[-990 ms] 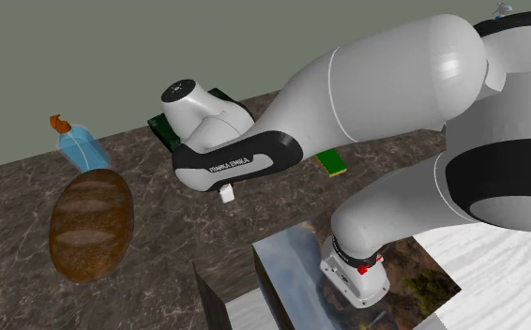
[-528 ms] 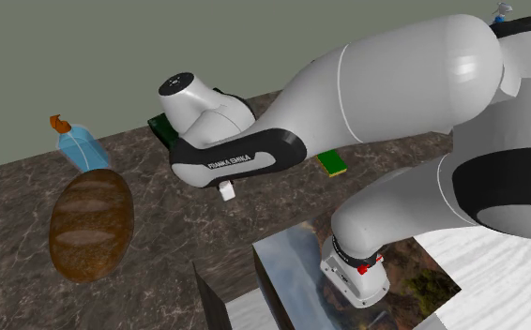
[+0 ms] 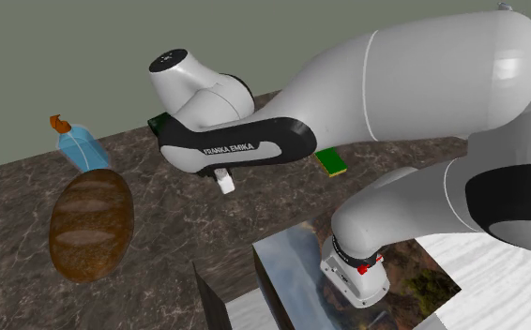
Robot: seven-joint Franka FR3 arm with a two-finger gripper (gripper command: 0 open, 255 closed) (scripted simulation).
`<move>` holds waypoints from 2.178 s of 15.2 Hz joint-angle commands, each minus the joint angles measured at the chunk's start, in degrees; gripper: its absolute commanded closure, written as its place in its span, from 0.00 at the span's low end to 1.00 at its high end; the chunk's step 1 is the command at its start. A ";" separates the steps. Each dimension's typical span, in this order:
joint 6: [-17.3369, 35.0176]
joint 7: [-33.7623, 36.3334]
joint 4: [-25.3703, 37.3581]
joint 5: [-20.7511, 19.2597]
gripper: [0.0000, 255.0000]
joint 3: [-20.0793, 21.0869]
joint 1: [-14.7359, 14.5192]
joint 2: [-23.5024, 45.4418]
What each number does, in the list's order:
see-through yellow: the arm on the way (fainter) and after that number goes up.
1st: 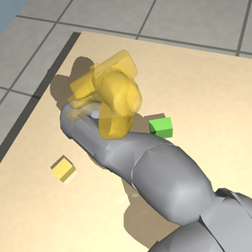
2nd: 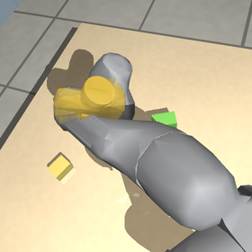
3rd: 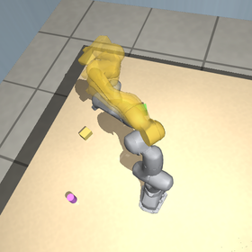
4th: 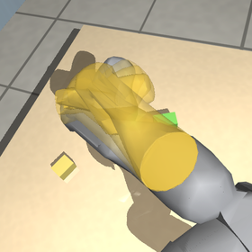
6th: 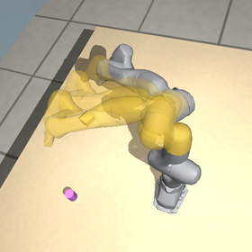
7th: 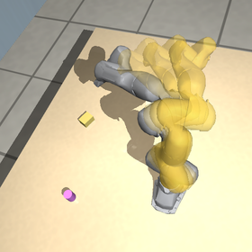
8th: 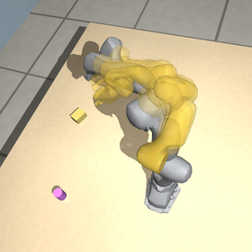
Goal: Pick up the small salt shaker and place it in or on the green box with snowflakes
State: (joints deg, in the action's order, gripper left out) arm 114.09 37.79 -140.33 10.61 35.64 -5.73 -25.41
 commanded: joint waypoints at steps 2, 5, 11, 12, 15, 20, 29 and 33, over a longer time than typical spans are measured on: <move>-2.56 -0.37 1.64 0.00 1.00 -0.70 -0.08 -0.94; -5.03 -0.67 3.37 -0.06 1.00 -1.35 -0.12 -1.72; -9.86 -1.12 7.11 -0.33 1.00 -2.50 -0.07 -2.84; -10.64 -1.18 7.78 -0.39 1.00 -2.68 -0.05 -2.97; -12.99 -1.34 9.82 -0.59 1.00 -3.18 0.03 -3.27; -16.83 -1.52 13.45 -0.98 1.00 -3.93 0.23 -3.48; -16.72 -2.76 27.89 -9.14 1.00 -3.67 6.03 12.48; -18.11 -2.53 36.85 -13.80 1.00 -3.37 7.54 21.27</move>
State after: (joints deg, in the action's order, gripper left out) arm 96.36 35.44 -105.62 -2.04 32.32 1.40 -6.18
